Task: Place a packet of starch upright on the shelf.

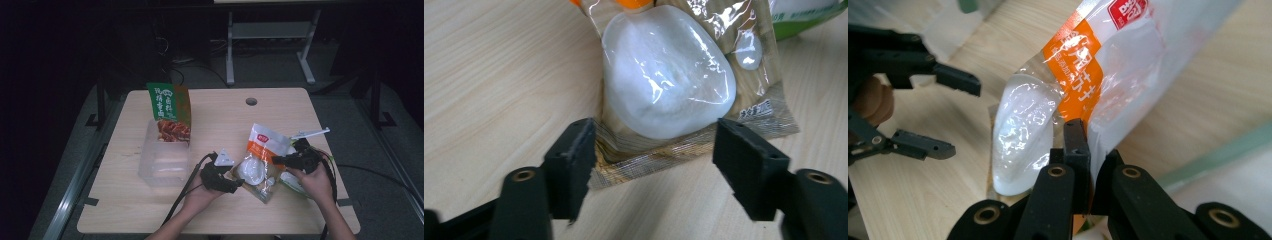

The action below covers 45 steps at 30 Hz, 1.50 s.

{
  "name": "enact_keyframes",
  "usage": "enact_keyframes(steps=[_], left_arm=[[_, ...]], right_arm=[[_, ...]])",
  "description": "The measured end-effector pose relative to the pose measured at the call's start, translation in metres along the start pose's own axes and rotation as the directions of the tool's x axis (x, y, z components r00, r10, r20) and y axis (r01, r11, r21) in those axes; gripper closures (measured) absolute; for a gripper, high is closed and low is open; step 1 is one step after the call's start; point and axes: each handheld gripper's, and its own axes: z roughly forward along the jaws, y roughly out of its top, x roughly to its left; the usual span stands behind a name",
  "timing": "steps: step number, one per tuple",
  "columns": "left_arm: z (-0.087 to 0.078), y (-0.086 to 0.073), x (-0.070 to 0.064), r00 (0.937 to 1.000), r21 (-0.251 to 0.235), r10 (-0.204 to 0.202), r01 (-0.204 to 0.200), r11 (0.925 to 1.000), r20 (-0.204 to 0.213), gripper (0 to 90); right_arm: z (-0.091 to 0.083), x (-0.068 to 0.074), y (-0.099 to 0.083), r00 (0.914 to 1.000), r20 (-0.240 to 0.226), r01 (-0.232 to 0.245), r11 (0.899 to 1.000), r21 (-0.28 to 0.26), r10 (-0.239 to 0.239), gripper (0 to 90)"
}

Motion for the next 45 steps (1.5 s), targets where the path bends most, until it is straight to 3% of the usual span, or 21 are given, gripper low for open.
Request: enact_keyframes(steps=[2,4,6,7,8,9,13,14,15,16,18,22,27,28,30,34,38,39,41,42,45], left_arm=[[-0.001,0.0,0.002,0.9999,-0.011,-0.012,0.012,0.9999,-0.004,26.3],[-0.003,0.0,0.004,0.9995,-0.014,-0.029,0.029,0.9995,0.008,23.6],[-0.004,0.0,0.006,0.9989,-0.022,-0.044,0.044,0.9988,0.02,22.4],[-0.005,0.0,0.008,0.9968,-0.039,-0.07,0.071,0.9967,0.038,22.3],[-0.005,0.0,0.008,0.9968,-0.039,-0.07,0.071,0.9967,0.038,22.3],[-0.005,0.0,0.009,0.9948,-0.05,-0.087,0.09,0.9947,0.053,22.3],[-0.002,0.0,0.014,0.9862,-0.058,-0.121,0.128,0.99,0.113,23.4],[-0.002,0.0,0.014,0.9862,-0.058,-0.121,0.128,0.99,0.113,24.5],[0.001,0.0,0.017,0.9798,-0.061,-0.14,0.149,0.9869,0.144,26.0],[0.001,0.0,0.017,0.9798,-0.061,-0.14,0.149,0.9869,0.144,27.5],[0.003,-0.001,0.019,0.977,-0.046,-0.126,0.136,0.9897,0.172,32.8],[0.004,-0.001,0.017,0.9854,-0.037,-0.098,0.104,0.9939,0.139,40.5],[0.0,0.001,0.018,0.9872,-0.072,-0.084,0.095,0.9929,0.136,53.8],[-0.002,0.002,0.017,0.9881,-0.09,-0.081,0.093,0.9915,0.131,62.8],[-0.004,0.003,0.015,0.989,-0.101,-0.081,0.094,0.9904,0.123,69.5],[-0.004,0.004,0.013,0.9895,-0.096,-0.077,0.089,0.9914,0.122,74.2],[-0.008,0.005,0.011,0.9917,-0.107,-0.073,0.084,0.9907,0.105,78.6],[-0.009,0.004,0.012,0.9892,-0.107,-0.08,0.093,0.9899,0.122,79.3],[-0.01,0.004,0.014,0.9872,-0.107,-0.086,0.101,0.9891,0.134,78.4],[-0.011,0.004,0.017,0.9826,-0.116,-0.103,0.121,0.9859,0.155,74.9],[-0.006,0.005,0.017,0.9775,-0.102,-0.125,0.144,0.9843,0.17,46.3]], right_arm=[[-0.001,0.003,0.001,0.9999,-0.003,0.01,1.0,-0.002,-0.01,89.9],[-0.006,0.011,0.002,0.9951,-0.029,0.093,0.995,-0.037,-0.094,89.9],[-0.008,0.013,0.002,0.9924,-0.04,0.114,0.992,-0.049,-0.116,89.9],[-0.011,0.017,0.002,0.985,-0.076,0.15,0.986,-0.072,-0.155,89.9],[-0.011,0.017,0.002,0.985,-0.076,0.15,0.986,-0.072,-0.155,89.9],[-0.014,0.021,0.002,0.972,-0.107,0.199,0.975,-0.096,-0.209,89.9],[-0.017,0.034,0.002,0.9496,-0.153,0.26,0.96,-0.104,-0.274,89.9],[-0.017,0.034,0.002,0.9496,-0.153,0.26,0.96,-0.104,-0.274,89.9],[-0.018,0.04,0.002,0.937,-0.175,0.288,0.952,-0.103,-0.303,89.9],[-0.018,0.04,0.002,0.937,-0.175,0.288,0.952,-0.103,-0.303,89.9],[-0.018,0.046,0.004,0.9234,-0.19,0.323,0.942,-0.087,-0.334,89.9],[-0.018,0.048,0.007,0.9136,-0.204,0.344,0.936,-0.075,-0.352,89.9],[-0.017,0.047,0.008,0.914,-0.21,0.339,0.938,-0.075,-0.347,89.9],[-0.015,0.045,0.008,0.9168,-0.208,0.332,0.94,-0.078,-0.341,89.8],[-0.012,0.044,0.008,0.9188,-0.2,0.333,0.94,-0.069,-0.34,89.8],[-0.006,0.043,0.008,0.9228,-0.178,0.339,0.94,-0.043,-0.341,89.8],[-0.005,0.043,0.009,0.9238,-0.177,0.336,0.94,-0.051,-0.34,89.8],[-0.004,0.043,0.01,0.9221,-0.18,0.338,0.939,-0.056,-0.342,89.8],[-0.005,0.043,0.01,0.919,-0.186,0.343,0.938,-0.06,-0.348,89.9],[-0.006,0.044,0.01,0.9183,-0.183,0.345,0.936,-0.064,-0.351,89.9],[-0.011,0.045,0.012,0.9099,-0.202,0.354,0.932,-0.078,-0.362,89.9]])
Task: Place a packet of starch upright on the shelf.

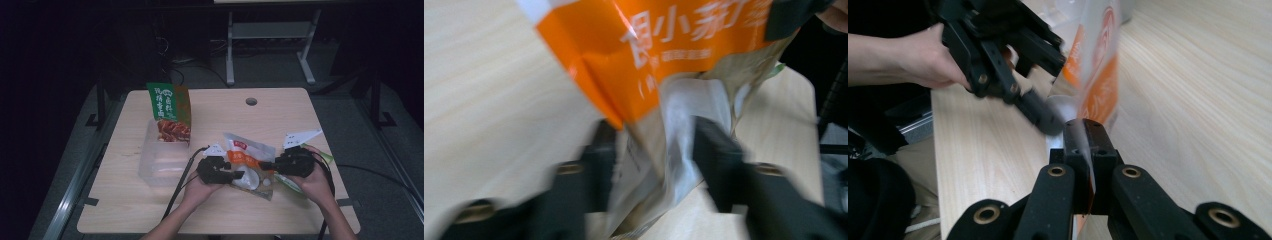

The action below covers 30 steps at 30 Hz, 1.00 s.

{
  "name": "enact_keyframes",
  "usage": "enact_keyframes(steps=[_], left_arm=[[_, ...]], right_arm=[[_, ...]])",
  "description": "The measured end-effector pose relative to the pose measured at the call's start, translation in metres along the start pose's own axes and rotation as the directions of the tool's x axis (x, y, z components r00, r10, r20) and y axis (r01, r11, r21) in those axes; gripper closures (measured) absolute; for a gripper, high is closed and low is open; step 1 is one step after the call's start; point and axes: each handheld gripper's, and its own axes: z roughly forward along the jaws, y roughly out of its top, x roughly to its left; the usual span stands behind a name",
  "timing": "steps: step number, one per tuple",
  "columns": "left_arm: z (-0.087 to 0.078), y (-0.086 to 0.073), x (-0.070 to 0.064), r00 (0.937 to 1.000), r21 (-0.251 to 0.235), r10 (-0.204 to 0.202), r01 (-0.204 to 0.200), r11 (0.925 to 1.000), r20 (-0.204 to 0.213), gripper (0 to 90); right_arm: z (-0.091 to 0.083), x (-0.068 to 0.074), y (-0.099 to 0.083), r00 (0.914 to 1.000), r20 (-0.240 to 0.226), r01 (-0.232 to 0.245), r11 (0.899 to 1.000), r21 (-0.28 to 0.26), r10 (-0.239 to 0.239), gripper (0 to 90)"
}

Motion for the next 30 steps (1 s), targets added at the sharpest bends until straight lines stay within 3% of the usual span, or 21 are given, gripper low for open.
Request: enact_keyframes(steps=[2,4,6,7,8,11,12,13,20,26,30], left_arm=[[0.003,0.0,-0.002,0.9998,0.011,0.015,-0.015,0.9998,-0.014,37.0],[0.005,0.0,-0.001,0.9998,0.019,0.016,-0.016,0.9997,-0.011,36.2],[0.005,0.0,0.0,0.9999,0.014,0.012,-0.012,0.9998,0.011,39.3],[0.006,0.0,0.002,0.9992,0.013,0.017,-0.017,0.9998,0.036,47.9],[0.005,0.0,-0.002,0.9997,0.017,0.021,-0.022,0.9996,0.011,57.4],[0.003,0.0,-0.002,0.9997,0.014,0.023,-0.023,0.9996,0.005,66.6],[-0.002,0.001,-0.002,0.9997,-0.023,0.025,-0.026,0.9994,-0.004,71.4],[-0.002,0.001,-0.002,0.9997,-0.023,0.025,-0.026,0.9994,-0.004,75.1],[-0.004,0.0,-0.008,0.9975,-0.018,0.051,-0.052,0.9985,-0.049,81.2],[-0.004,-0.001,-0.012,0.996,-0.026,0.058,-0.06,0.9979,-0.067,82.6],[-0.006,-0.002,-0.013,0.9956,-0.018,0.064,-0.065,0.9977,-0.069,82.5]], right_arm=[[-0.001,0.002,0.002,0.9998,-0.012,0.016,1.0,0.004,-0.016,89.9],[0.0,0.004,0.003,0.9993,-0.024,0.03,0.999,0.013,-0.029,89.9],[0.0,0.005,0.004,0.9992,-0.031,0.026,1.0,0.011,-0.026,89.9],[0.001,0.005,0.004,0.9991,-0.027,0.033,0.999,0.01,-0.033,89.8],[0.003,0.006,0.004,0.9992,-0.024,0.033,0.999,0.015,-0.033,89.8],[0.005,0.005,0.004,0.9996,-0.014,0.027,1.0,0.012,-0.027,89.7],[0.005,0.003,0.003,0.9998,-0.004,0.017,1.0,0.007,-0.017,89.6],[0.005,0.003,0.003,0.9998,-0.004,0.017,1.0,0.007,-0.017,89.6],[0.009,-0.001,-0.004,0.9992,0.029,-0.028,1.0,-0.004,0.028,88.3],[0.014,-0.003,-0.008,0.9979,0.01,-0.065,0.998,0.01,0.064,80.5],[0.019,-0.005,-0.01,0.9955,0.007,-0.094,0.995,0.023,0.094,82.8]])
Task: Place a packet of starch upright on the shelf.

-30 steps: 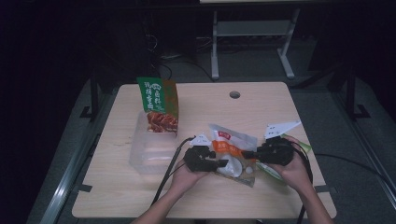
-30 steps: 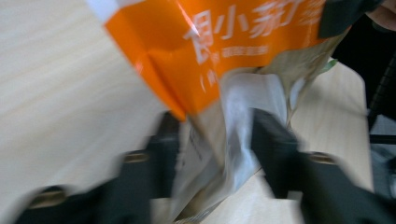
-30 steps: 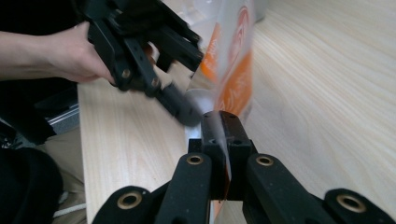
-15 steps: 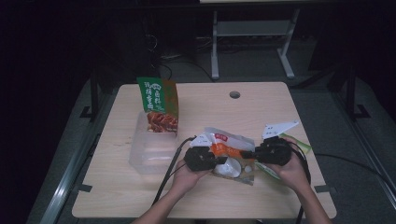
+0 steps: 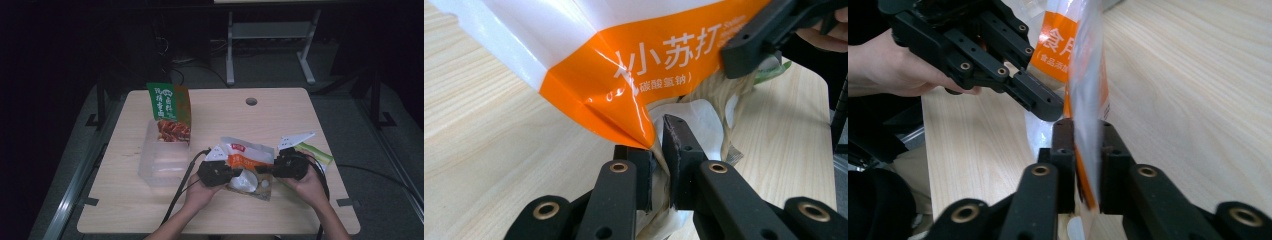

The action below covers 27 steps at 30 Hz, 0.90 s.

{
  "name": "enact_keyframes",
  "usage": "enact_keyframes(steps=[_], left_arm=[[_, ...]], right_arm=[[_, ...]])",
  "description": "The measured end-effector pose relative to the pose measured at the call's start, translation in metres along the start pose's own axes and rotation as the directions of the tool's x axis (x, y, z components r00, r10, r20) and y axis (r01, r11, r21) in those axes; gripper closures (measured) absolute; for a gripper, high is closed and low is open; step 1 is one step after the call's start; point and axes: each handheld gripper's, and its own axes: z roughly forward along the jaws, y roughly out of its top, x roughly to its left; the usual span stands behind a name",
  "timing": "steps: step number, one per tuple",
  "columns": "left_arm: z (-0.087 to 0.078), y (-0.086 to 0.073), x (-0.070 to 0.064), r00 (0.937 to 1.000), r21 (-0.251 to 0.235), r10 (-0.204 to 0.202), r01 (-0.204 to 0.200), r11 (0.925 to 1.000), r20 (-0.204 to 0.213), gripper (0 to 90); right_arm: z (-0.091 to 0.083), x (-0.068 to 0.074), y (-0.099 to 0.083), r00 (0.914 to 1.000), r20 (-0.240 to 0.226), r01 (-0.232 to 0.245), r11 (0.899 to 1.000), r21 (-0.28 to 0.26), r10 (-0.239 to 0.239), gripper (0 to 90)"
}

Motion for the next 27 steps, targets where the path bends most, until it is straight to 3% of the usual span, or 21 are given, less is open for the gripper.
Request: enact_keyframes(steps=[1,2,7,8,15,17,18,27], left_arm=[[0.0,0.0,0.0,1.0,0.0,0.0,0.0,1.0,0.0,82.2],[-0.002,-0.001,0.0,1.0,0.002,0.004,-0.004,1.0,0.001,81.9],[-0.007,-0.002,-0.002,1.0,0.014,-0.006,0.006,0.9999,-0.006,70.3],[-0.012,-0.004,-0.006,0.9996,0.025,0.017,-0.016,0.9996,-0.021,67.2],[-0.029,-0.009,-0.011,0.999,0.04,0.034,-0.033,0.9987,-0.027,55.6],[-0.033,-0.011,-0.012,0.9993,0.047,0.033,-0.032,0.9984,-0.02,53.9],[-0.038,-0.013,-0.015,0.9978,0.055,0.06,-0.058,0.9968,-0.029,53.4],[-0.048,-0.023,-0.023,0.9946,0.066,0.103,-0.102,0.9926,-0.013,50.2]], right_arm=[[0.0,0.0,0.0,1.0,0.0,0.0,1.0,0.0,0.0,82.8],[0.001,0.0,0.001,1.0,-0.004,-0.001,1.0,0.002,0.001,89.3],[0.002,0.003,0.003,0.9995,0.024,0.02,1.0,0.009,-0.021,89.9],[0.0,0.005,0.003,0.9994,0.014,0.03,1.0,-0.002,-0.03,90.0],[-0.009,0.018,0.005,0.9955,0.053,0.08,0.997,-0.015,-0.079,90.0],[-0.012,0.023,0.009,0.9915,0.076,0.107,0.994,-0.015,-0.106,90.0],[-0.013,0.024,0.011,0.9904,0.08,0.114,0.993,-0.013,-0.113,90.0],[-0.011,0.029,0.026,0.9871,0.087,0.136,0.991,-0.007,-0.135,90.0]])
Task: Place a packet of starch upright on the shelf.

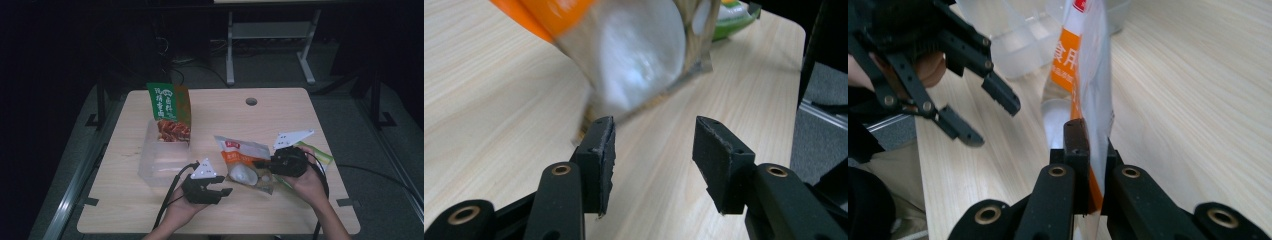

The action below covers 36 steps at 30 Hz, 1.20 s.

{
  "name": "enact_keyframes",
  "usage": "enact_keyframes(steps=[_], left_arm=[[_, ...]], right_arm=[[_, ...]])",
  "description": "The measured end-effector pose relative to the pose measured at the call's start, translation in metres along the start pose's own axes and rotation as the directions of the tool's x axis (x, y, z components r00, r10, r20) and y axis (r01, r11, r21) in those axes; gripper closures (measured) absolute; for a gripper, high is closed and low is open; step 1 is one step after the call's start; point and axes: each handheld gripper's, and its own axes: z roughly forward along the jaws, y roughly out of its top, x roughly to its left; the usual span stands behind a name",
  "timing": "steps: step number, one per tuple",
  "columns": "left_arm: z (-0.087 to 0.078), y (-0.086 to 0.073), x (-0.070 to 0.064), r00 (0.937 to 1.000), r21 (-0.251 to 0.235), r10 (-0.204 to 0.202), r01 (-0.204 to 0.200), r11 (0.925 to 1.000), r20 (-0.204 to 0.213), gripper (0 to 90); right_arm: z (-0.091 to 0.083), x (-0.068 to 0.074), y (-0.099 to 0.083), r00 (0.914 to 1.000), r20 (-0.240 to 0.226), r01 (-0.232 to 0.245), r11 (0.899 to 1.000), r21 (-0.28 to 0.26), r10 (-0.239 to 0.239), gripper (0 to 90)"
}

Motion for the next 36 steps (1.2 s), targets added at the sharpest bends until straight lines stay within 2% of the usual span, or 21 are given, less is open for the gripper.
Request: enact_keyframes(steps=[4,8,10,11,15,17,28,36], left_arm=[[-0.004,-0.006,-0.001,1.0,0.006,0.005,-0.005,1.0,0.005,48.4],[-0.009,-0.013,-0.002,1.0,-0.013,0.003,-0.003,0.9999,0.004,47.1],[-0.012,-0.016,-0.003,0.9999,-0.013,0.011,-0.011,0.9998,0.002,46.9],[-0.014,-0.018,-0.003,0.9996,-0.009,0.029,-0.029,0.9995,0.003,46.9],[-0.015,-0.021,-0.004,0.9996,-0.019,0.026,-0.026,0.9995,0.01,46.3],[-0.016,-0.023,-0.003,0.9998,-0.024,0.016,-0.015,0.9996,0.014,46.5],[-0.018,-0.025,-0.004,0.9996,-0.026,0.021,-0.02,0.9994,0.021,45.6],[-0.017,-0.026,-0.007,0.9991,-0.027,0.029,-0.029,0.9992,0.032,44.7]], right_arm=[[0.001,-0.001,0.008,1.0,-0.007,-0.001,1.0,-0.017,0.001,90.0],[0.003,-0.002,0.018,0.9999,-0.015,0.004,0.999,-0.032,-0.005,90.0],[0.004,-0.001,0.023,0.9998,-0.017,0.01,0.999,-0.032,-0.011,90.0],[0.005,-0.001,0.026,0.9997,-0.019,0.013,0.999,-0.032,-0.014,90.0],[0.006,0.001,0.035,0.9992,-0.029,0.026,0.999,-0.039,-0.028,90.0],[0.009,0.003,0.046,0.9984,-0.041,0.038,0.998,-0.046,-0.04,90.0],[0.02,0.008,0.083,0.9939,-0.069,0.08,0.993,-0.083,-0.086,90.0],[0.035,0.009,0.111,0.9881,-0.103,0.103,0.989,-0.106,-0.114,90.0]])
